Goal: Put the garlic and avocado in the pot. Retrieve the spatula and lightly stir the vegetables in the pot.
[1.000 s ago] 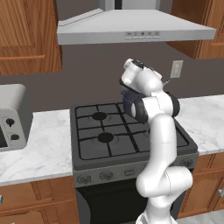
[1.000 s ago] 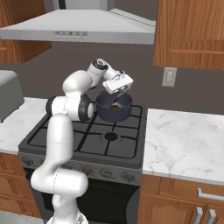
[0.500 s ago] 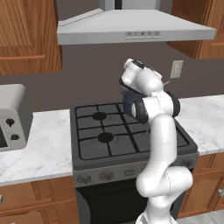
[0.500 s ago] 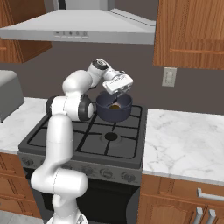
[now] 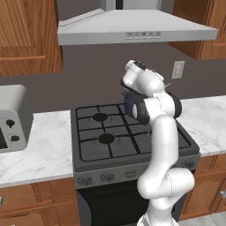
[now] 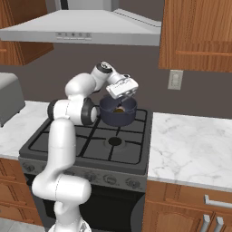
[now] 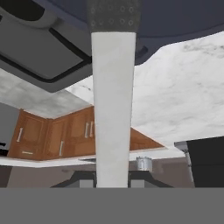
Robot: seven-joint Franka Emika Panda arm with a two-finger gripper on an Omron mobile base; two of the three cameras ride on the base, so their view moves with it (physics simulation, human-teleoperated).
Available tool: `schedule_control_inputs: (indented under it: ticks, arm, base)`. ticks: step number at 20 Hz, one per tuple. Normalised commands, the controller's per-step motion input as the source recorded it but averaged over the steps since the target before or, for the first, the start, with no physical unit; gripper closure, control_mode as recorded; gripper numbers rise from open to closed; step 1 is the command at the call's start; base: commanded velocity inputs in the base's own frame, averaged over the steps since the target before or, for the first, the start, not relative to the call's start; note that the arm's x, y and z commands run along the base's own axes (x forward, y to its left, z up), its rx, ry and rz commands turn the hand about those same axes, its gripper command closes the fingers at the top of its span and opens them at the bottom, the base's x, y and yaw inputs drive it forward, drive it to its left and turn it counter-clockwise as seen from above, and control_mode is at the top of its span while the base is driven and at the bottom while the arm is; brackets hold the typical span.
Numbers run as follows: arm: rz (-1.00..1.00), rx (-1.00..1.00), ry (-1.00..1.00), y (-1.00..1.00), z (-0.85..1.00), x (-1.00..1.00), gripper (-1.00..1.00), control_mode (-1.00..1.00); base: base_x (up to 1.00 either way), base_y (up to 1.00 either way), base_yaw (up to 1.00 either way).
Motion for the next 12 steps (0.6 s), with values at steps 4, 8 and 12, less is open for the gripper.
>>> schedule_control_inputs:
  ticks: [4,8,12]
  arm:
    - [-0.11,0.00,0.03,0.00,-0.16,-0.05,1.00,-1.00]
    - [-0.14,0.00,0.04,-0.28,-0.11,0.00,1.00,-1.00]
    - [-0.08,0.00,0.01,0.00,0.00,0.00,1.00,-1.00]
  base:
    - [0.00,0.00,0.00]
    - [0.00,0.00,0.00]
    - [0.00,0.00,0.00]
